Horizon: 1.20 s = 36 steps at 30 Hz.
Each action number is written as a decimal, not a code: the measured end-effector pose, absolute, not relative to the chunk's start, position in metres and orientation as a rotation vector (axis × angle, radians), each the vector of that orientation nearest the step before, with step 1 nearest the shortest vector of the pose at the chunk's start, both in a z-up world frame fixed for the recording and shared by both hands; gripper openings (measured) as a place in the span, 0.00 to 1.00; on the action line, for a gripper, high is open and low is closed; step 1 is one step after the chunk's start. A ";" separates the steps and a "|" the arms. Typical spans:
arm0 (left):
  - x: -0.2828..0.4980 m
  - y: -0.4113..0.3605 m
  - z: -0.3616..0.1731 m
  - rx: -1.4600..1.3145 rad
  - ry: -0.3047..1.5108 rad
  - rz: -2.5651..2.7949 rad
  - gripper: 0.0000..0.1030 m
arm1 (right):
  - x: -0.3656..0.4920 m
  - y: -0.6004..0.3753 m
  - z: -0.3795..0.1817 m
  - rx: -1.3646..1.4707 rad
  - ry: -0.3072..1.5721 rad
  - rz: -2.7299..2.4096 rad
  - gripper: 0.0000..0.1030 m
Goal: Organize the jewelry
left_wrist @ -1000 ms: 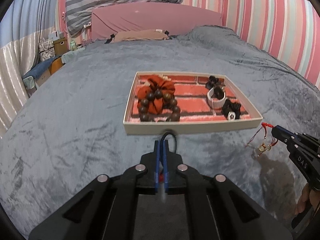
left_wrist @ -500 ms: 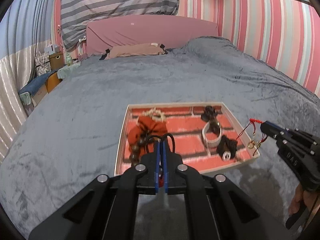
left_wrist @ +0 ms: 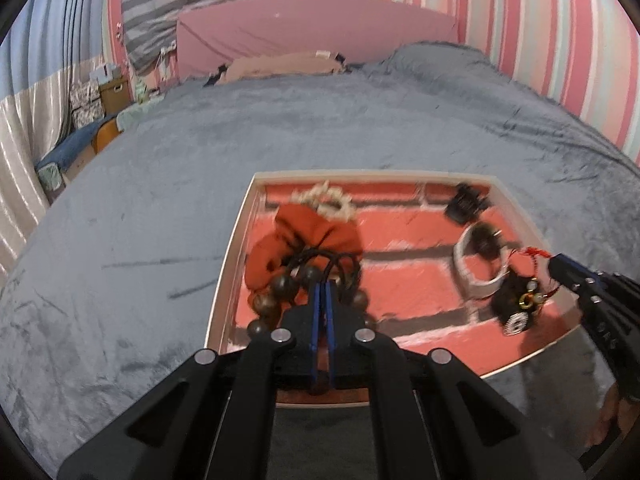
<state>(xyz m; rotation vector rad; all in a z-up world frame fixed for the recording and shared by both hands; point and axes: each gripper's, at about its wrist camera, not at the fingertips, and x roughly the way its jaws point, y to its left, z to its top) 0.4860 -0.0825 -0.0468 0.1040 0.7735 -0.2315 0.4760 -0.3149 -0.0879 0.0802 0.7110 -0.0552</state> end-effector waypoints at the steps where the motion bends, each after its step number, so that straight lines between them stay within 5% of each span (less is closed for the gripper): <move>1: 0.489 -0.081 -0.053 0.103 0.786 -0.225 0.03 | 0.477 -0.315 -0.092 0.085 0.720 -0.056 0.04; 17: 0.499 -0.075 -0.088 0.144 0.847 -0.178 0.04 | 0.483 -0.314 -0.109 0.083 0.757 -0.060 0.06; 23: 0.495 -0.074 -0.087 0.134 0.859 -0.186 0.05 | 0.479 -0.314 -0.111 0.089 0.754 -0.060 0.23; 27: 0.485 -0.070 -0.079 0.124 0.848 -0.199 0.06 | 0.472 -0.315 -0.107 0.092 0.743 -0.060 0.46; 29: 0.477 -0.068 -0.072 0.125 0.837 -0.198 0.20 | 0.466 -0.314 -0.102 0.086 0.732 -0.062 0.57; 31: 0.468 -0.066 -0.064 0.136 0.802 -0.171 0.61 | 0.460 -0.313 -0.096 0.079 0.725 -0.065 0.65; 36: 0.436 -0.051 -0.039 0.141 0.746 -0.156 0.67 | 0.433 -0.309 -0.078 0.058 0.694 -0.070 0.87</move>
